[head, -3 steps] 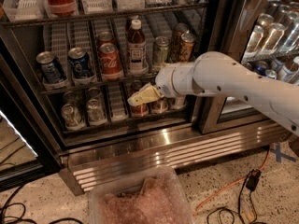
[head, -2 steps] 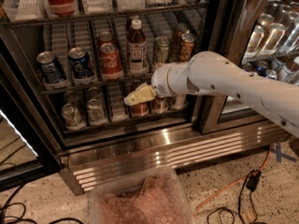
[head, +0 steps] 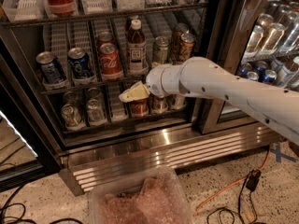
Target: Pick blue plastic bottle from middle shelf of fridge
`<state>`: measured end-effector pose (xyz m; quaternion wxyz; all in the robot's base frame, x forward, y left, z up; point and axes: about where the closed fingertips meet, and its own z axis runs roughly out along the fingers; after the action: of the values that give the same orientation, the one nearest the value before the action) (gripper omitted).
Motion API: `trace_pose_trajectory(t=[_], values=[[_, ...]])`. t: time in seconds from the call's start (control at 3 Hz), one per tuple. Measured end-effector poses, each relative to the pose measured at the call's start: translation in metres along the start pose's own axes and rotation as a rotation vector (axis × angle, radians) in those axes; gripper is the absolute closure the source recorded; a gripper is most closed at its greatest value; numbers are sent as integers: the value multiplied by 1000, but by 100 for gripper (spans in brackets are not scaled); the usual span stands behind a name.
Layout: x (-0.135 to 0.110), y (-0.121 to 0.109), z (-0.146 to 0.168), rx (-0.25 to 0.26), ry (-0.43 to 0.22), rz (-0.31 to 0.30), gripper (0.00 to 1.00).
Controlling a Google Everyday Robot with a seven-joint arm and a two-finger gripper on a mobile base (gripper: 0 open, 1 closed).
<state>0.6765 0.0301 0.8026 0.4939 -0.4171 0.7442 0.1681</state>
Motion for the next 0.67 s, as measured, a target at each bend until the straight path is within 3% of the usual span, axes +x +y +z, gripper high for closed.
trace_pose_trajectory(t=[0.67], values=[[-10, -7, 14, 88, -75, 33, 0]])
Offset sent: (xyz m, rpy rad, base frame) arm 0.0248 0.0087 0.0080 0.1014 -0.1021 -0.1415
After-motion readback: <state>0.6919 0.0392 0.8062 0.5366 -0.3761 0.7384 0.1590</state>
